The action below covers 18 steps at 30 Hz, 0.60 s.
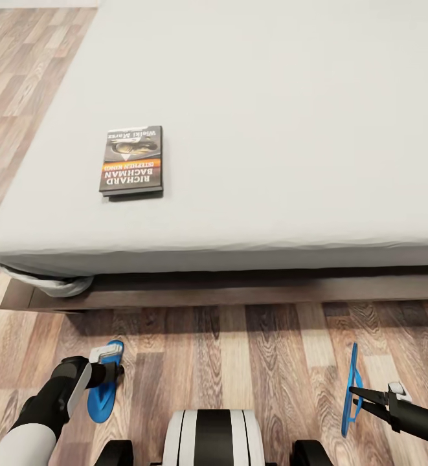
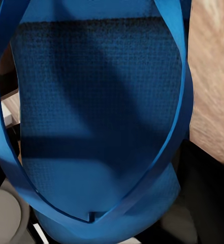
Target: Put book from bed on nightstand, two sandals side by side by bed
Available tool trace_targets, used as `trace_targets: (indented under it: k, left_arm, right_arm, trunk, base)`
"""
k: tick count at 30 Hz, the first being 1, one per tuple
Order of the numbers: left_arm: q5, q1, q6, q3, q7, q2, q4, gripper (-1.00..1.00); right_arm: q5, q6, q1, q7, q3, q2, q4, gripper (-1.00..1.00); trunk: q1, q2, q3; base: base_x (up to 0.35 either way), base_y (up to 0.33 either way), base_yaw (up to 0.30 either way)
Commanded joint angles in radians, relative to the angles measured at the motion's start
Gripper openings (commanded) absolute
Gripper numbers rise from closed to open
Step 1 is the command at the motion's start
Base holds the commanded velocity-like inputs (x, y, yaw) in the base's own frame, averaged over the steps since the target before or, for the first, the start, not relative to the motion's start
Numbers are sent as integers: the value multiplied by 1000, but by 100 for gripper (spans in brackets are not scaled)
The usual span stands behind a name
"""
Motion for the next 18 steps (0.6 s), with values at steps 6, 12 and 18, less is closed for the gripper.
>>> trace_targets:
  k: [6,12,18]
  left_arm:
    - [6,0,5,1,-2,0,-1,100]
    - [6,0,5,0,-1,-1,-1,100]
    - [6,0,5,-1,-3,-2,-1,100]
  right_arm:
    - [-1,10,0,2,0,0,0,-100]
    - [-1,10,0,2,0,0,0,-100]
    - [-1,10,0,1,1,0,0,-100]
  trunk:
    - [-3,1,23]
    - [-5,3,46]
    - [-8,4,69]
  base:
    - [0,0,0]
    - [0,0,0]
    - [0,0,0]
